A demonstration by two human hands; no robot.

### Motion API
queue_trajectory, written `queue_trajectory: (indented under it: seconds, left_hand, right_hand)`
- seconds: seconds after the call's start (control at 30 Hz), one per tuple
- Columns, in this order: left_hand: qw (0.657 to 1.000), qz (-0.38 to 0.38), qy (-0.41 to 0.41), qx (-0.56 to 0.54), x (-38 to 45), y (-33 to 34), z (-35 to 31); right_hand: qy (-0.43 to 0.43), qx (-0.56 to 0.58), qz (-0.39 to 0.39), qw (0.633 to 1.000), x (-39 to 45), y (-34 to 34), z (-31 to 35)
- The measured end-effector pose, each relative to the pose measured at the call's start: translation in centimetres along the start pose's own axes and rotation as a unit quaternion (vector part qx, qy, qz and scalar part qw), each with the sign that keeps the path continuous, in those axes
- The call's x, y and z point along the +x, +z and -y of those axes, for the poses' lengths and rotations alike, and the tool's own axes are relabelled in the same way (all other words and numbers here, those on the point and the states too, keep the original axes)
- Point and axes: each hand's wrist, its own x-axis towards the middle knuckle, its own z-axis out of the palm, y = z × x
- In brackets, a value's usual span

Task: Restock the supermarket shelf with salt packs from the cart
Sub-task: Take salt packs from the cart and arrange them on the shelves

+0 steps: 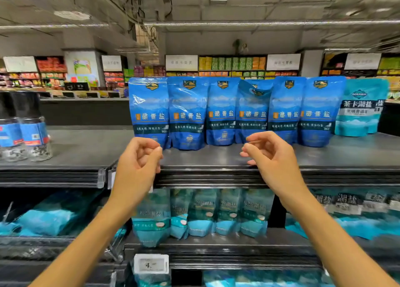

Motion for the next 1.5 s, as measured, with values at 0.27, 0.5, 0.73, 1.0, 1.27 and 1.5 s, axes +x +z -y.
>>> queue_trajectory:
  seconds: [0.27,0.5,0.73,1.0,1.27,1.5]
  left_hand:
    - [0.974,0.178,0.028,-0.138,-8.2,9.7,-1.4]
    - [0.891,0.367,-0.111,-0.243,-16.9,20.4,1.9]
    - [0.793,0.526,-0.225,-0.209,-31.0,30.9,2.7]
    - [0.686,0.654,-0.296,-0.116,-46.0,41.2,1.3]
    - [0.587,0.735,-0.339,-0.014,-60.6,49.2,1.2]
    - [0.530,0.766,-0.348,0.107,-70.0,54.3,5.9]
  right_hand:
    - [0.007,0.026,-0.093,0.995,-9.8,-8.1,-2.8]
    - [0.129,-0.038,-0.209,0.969,-20.6,-17.1,-6.2]
    - [0.242,-0.108,-0.398,0.878,-35.2,-28.0,-8.5]
    - [0.359,-0.137,-0.562,0.733,-51.5,-39.8,-11.7]
    - [0.502,-0.118,-0.621,0.589,-65.0,-44.8,-16.4]
    - [0.609,-0.109,-0.605,0.500,-73.3,-43.8,-23.0]
